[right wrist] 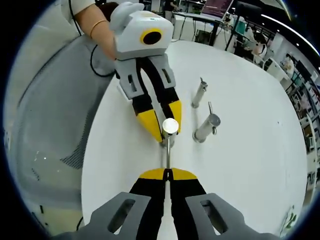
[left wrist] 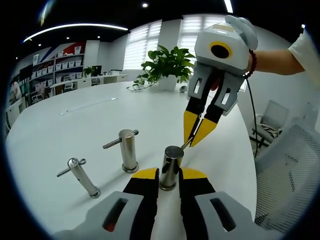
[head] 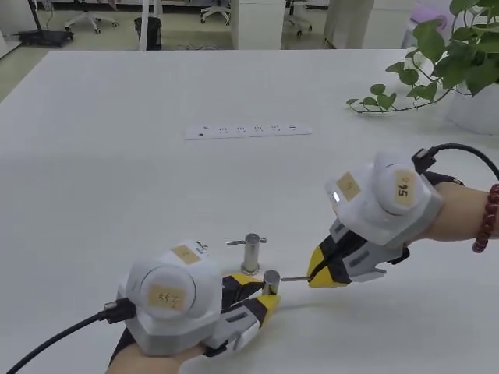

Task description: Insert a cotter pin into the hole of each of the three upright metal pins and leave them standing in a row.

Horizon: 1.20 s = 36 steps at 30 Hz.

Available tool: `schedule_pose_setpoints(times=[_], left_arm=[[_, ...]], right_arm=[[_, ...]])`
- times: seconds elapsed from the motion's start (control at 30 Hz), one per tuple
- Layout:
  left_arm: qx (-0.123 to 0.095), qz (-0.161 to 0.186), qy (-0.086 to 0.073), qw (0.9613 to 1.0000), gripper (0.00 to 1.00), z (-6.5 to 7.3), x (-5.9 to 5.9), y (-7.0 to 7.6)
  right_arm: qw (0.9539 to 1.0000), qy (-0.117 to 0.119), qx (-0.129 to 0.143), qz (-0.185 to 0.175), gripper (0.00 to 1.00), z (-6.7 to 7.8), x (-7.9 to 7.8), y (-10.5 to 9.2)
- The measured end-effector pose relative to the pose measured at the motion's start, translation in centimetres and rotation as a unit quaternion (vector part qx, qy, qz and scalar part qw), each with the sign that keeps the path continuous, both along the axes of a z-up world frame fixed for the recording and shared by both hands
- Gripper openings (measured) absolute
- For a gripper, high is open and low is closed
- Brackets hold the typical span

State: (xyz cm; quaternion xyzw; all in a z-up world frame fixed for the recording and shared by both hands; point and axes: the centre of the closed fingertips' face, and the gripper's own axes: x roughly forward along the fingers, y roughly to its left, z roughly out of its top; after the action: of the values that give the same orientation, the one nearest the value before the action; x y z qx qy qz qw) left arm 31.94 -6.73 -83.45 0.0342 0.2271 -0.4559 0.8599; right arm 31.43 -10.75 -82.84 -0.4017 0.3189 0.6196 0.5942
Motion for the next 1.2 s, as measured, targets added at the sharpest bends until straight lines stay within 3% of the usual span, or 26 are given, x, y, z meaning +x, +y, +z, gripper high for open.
schedule_pose_setpoints(times=[0.47,0.63,0.83,1.2], left_arm=[[-0.008,-0.004,-0.003,1.0000,0.12,-0.1,-0.1,0.0],[0.000,-0.007,-0.014,0.9999,0.12,-0.1,-0.1,0.0],[0.000,-0.007,-0.014,0.9999,0.12,-0.1,-0.1,0.0],[-0.002,-0.005,-0.012,0.9999,0.12,-0.2,-0.1,-0.1]], right_arm=[[1.0000,-0.005,-0.006,0.004,0.03,0.1,0.3,0.4],[0.9999,-0.005,-0.008,0.009,0.03,0.1,0.2,1.0],[0.9996,-0.013,-0.021,0.015,0.03,0.2,0.3,1.3],[0.9997,-0.005,-0.024,0.002,0.03,0.2,0.1,1.9]])
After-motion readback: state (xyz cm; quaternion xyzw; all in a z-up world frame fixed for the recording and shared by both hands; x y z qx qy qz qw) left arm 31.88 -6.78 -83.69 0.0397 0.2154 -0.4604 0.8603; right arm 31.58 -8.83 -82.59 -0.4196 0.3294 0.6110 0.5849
